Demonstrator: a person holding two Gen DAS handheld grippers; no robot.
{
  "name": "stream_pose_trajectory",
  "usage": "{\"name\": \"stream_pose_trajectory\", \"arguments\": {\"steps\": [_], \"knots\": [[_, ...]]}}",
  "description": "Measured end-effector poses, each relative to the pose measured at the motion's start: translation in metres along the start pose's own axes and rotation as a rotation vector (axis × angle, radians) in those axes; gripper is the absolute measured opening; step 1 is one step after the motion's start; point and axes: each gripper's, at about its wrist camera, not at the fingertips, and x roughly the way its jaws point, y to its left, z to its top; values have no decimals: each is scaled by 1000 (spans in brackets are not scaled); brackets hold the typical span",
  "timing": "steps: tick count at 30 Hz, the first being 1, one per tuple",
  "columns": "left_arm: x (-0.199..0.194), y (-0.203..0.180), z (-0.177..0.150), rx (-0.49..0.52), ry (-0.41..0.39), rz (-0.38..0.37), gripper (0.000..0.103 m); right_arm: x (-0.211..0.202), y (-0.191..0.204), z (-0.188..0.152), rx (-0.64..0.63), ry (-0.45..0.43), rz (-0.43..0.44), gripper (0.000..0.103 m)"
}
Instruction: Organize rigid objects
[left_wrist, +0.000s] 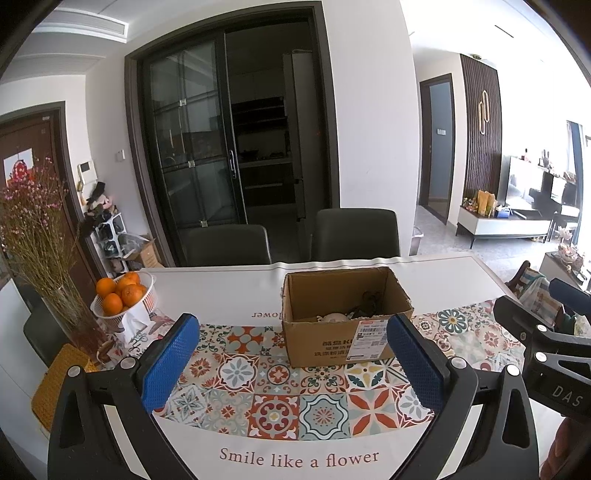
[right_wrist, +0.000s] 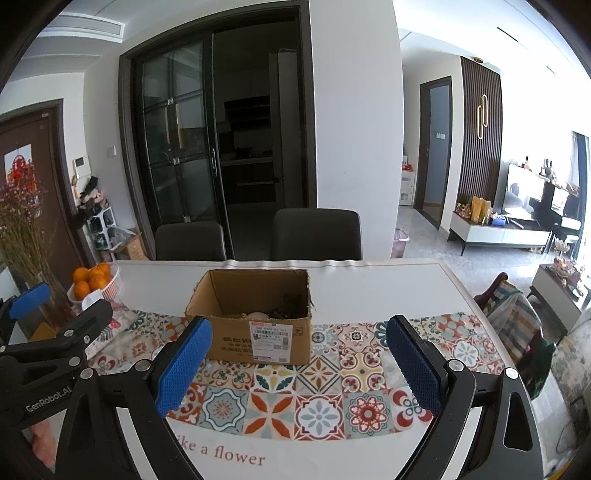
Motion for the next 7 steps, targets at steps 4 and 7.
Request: {"name": "stream_pose_trajectory", "arguments": {"steps": [4,7], "knots": [[-1,0,1,-2,3,-5,103,-1,0,1,0,1,-1,95],[0,0,2,-5,6,-8,103,-1,1,2,-2,1,-1,95]]}}
